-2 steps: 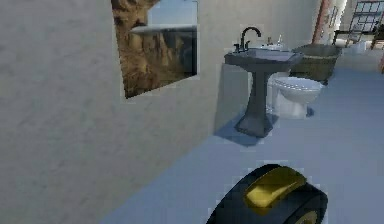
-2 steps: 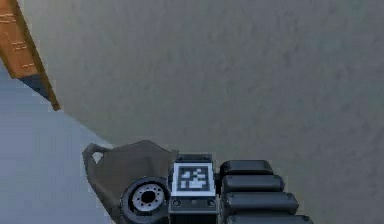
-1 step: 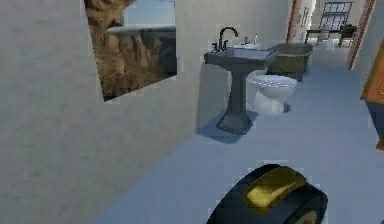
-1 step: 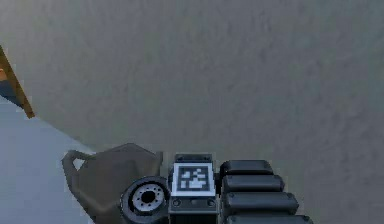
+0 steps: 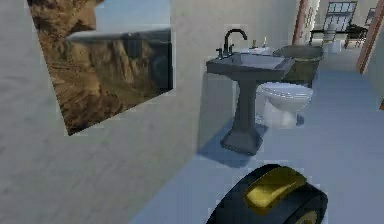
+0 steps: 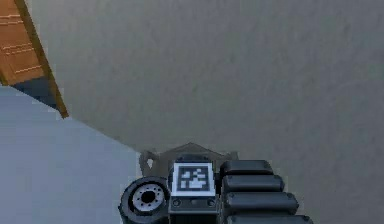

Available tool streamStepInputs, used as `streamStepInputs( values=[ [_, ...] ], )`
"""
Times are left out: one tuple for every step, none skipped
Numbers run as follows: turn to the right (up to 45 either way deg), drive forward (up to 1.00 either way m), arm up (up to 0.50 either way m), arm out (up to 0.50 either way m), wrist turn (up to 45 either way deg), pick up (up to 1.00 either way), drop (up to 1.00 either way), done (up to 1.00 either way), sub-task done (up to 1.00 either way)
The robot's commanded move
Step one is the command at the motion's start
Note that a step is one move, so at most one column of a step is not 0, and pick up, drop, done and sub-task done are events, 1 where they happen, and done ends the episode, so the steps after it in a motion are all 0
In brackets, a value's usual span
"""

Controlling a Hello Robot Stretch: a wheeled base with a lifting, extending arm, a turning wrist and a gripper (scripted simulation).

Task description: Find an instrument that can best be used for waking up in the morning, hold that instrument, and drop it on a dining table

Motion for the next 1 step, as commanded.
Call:
streamStepInputs(
  values=[
    [30.0,0.0,0.0,0.0,0.0,0.0,0.0,0.0,0.0]
  ],
)
